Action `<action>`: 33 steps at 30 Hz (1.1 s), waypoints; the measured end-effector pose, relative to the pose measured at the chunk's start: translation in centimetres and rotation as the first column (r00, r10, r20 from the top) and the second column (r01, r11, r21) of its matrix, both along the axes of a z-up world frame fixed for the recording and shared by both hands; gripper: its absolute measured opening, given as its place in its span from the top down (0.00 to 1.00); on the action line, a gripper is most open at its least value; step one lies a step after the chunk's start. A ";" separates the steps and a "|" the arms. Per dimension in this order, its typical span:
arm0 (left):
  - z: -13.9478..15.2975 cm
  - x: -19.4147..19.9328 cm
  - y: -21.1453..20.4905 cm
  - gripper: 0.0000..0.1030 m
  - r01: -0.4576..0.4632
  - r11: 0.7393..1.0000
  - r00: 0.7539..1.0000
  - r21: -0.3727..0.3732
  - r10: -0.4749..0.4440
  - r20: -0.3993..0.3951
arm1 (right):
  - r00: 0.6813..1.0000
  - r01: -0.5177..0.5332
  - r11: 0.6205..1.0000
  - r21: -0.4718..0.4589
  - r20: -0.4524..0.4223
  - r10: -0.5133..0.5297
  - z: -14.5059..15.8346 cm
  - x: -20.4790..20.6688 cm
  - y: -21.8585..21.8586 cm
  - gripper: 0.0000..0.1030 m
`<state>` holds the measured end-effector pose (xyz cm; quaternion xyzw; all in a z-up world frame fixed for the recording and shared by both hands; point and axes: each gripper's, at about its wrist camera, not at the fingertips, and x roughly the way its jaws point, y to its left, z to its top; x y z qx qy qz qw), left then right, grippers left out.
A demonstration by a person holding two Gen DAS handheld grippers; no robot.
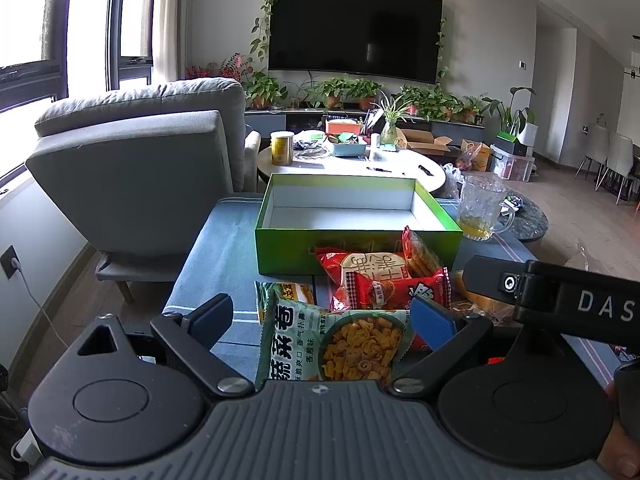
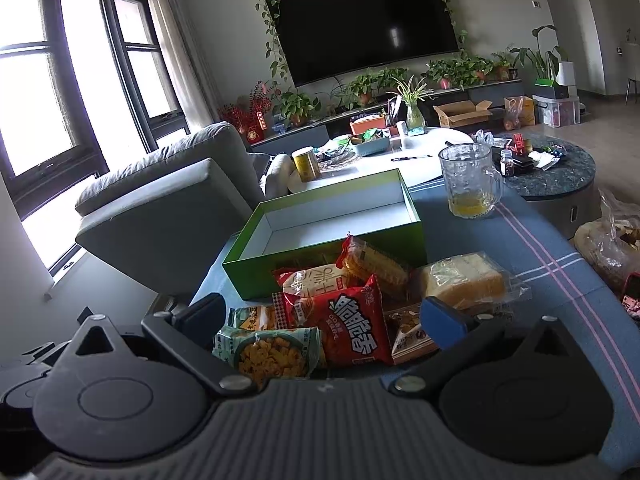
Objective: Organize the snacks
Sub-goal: 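Approach the green-and-white chip bag with the right tool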
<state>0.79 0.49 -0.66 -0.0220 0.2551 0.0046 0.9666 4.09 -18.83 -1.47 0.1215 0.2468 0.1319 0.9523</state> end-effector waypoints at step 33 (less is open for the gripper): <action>-0.5 0.5 0.7 0.08 -0.025 1.000 0.999 0.008 0.025 -0.022 | 1.000 -0.004 1.000 -0.018 -0.010 0.003 -0.5 0.2 0.4 0.18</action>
